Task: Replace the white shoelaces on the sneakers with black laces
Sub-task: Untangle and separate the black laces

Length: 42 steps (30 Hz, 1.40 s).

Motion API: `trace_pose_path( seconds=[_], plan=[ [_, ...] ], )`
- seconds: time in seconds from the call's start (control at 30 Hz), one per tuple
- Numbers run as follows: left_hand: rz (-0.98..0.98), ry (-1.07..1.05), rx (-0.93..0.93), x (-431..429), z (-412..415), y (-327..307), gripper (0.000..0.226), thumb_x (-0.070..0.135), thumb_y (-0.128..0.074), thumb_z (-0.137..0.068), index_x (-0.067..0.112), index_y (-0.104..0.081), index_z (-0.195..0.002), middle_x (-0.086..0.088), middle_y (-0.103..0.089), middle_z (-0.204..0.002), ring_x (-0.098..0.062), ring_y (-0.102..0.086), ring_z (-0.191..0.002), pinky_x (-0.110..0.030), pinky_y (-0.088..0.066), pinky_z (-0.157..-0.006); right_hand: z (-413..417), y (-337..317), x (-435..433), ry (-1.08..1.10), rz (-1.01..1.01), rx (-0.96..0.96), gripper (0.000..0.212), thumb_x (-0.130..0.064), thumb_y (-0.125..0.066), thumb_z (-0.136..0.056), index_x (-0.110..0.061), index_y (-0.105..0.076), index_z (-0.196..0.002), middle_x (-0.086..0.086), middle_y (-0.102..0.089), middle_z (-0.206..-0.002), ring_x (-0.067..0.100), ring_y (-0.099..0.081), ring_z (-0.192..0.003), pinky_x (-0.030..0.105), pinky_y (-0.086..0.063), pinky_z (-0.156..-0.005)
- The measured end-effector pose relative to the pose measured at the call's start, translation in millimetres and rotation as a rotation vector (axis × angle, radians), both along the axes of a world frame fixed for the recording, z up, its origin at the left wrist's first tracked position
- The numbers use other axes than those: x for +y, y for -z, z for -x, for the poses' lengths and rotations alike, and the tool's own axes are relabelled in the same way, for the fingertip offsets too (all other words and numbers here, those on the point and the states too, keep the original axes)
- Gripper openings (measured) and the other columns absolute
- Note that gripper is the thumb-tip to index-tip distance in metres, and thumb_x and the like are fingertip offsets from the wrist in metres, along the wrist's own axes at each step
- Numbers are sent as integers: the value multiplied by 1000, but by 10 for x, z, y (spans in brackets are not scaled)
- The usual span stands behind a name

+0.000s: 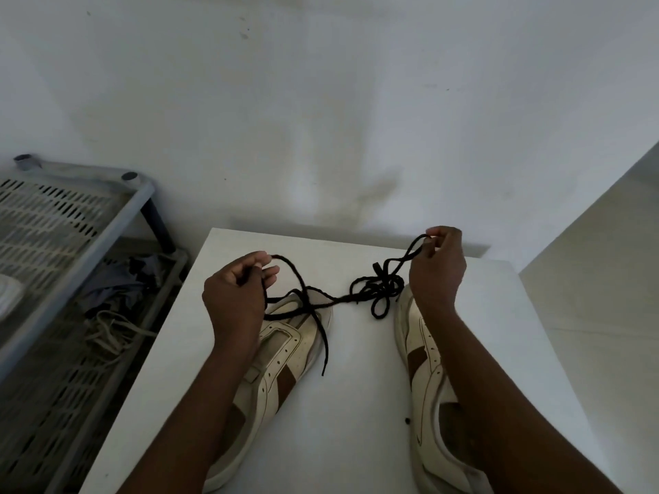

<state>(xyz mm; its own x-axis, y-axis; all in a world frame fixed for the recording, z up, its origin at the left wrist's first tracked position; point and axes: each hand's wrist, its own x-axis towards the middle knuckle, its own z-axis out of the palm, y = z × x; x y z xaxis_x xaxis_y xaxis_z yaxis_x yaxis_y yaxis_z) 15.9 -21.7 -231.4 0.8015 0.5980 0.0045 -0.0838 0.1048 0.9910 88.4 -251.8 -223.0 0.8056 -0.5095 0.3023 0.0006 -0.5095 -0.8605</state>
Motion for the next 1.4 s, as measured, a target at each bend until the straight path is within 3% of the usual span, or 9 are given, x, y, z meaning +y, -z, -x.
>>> trace_pose_path(
  seconds=[0.27, 0.4, 0.57, 0.7, 0.87, 1.07, 1.2, 1.3, 1.4],
  plan=[
    [34, -96, -104, 90, -29, -61, 30, 0, -45, -97, 17, -70, -96, -2, -71, -99, -19, -70, -84, -26, -55, -73, 47, -57, -198, 346, -246, -100, 29, -3, -39, -95, -8, -53, -119, 11, -50, -123, 24, -54, -110, 27, -43, -93],
    [34, -34, -108, 47, -20, -64, 27, 3, -46, -99, 11, -67, -112, 3, -70, -107, -16, -70, -87, -24, -55, -68, 367, 16, 336, -57, 268, 6, 56, -11, -61, -87, -5, -41, -139, 15, -31, -149, 29, -34, -132, 33, -32, -107],
    [29, 31, -120, 28, 9, -217, 27, 4, -45, -99, 14, -66, -114, 4, -68, -113, -15, -71, -73, -21, -48, -45, 600, 259, 840, -831, 681, 324, 47, -21, -62, -88, -23, -51, -134, 2, -49, -136, 23, -43, -125, 40, -37, -103],
    [22, 15, -124, 166, -3, -297, 26, 4, -45, -99, 13, -65, -112, 4, -69, -114, -8, -66, -61, -15, -29, -37, 533, 279, 738, -719, 381, 330, 35, 4, -57, -88, -13, -65, -117, 8, -68, -112, 19, -63, -103, 23, -48, -91],
    [71, -45, -167, 366, 7, -401, 25, 1, -46, -97, 7, -64, -112, -1, -70, -113, -4, -56, -50, -16, -27, -36, 322, -34, 442, -559, 47, 339, 25, -19, -48, -100, -20, -64, -119, -2, -71, -79, 20, -64, -75, 24, -46, -70],
    [87, -33, -232, 362, 44, -477, 25, -2, -44, -96, 4, -64, -111, -5, -70, -109, -10, -60, -58, -21, -50, -54, 216, -291, 372, -425, -152, 306, 36, 1, -42, -88, -21, -67, -102, -7, -61, -67, 3, -50, -58, 17, -36, -50],
    [113, 9, -228, 439, 48, -491, 24, -4, -47, -95, 10, -65, -103, -4, -70, -104, -10, -63, -71, -22, -53, -67, 352, -583, 388, -582, -658, 242, 35, 0, -37, -93, -11, -68, -102, 1, -56, -67, 7, -23, -44, 19, -16, -38],
    [-64, 138, -143, 403, 46, -444, 31, -8, -51, -90, 15, -65, -104, 2, -70, -99, -7, -63, -75, -18, -51, -69, 435, -945, 483, -763, -799, 161, 37, -21, -33, -104, -7, -67, -103, 2, -56, -69, 8, -25, -46, 23, -12, -43],
    [-535, 231, 31, 342, 37, -342, 32, -4, -58, -86, 23, -65, -103, 13, -68, -90, 2, -61, -79, -7, -45, -70, 475, -1314, 575, -818, -736, 73, 43, -29, -31, -105, -9, -69, -98, 2, -59, -68, 8, -28, -44, 27, -12, -46]
  ],
)
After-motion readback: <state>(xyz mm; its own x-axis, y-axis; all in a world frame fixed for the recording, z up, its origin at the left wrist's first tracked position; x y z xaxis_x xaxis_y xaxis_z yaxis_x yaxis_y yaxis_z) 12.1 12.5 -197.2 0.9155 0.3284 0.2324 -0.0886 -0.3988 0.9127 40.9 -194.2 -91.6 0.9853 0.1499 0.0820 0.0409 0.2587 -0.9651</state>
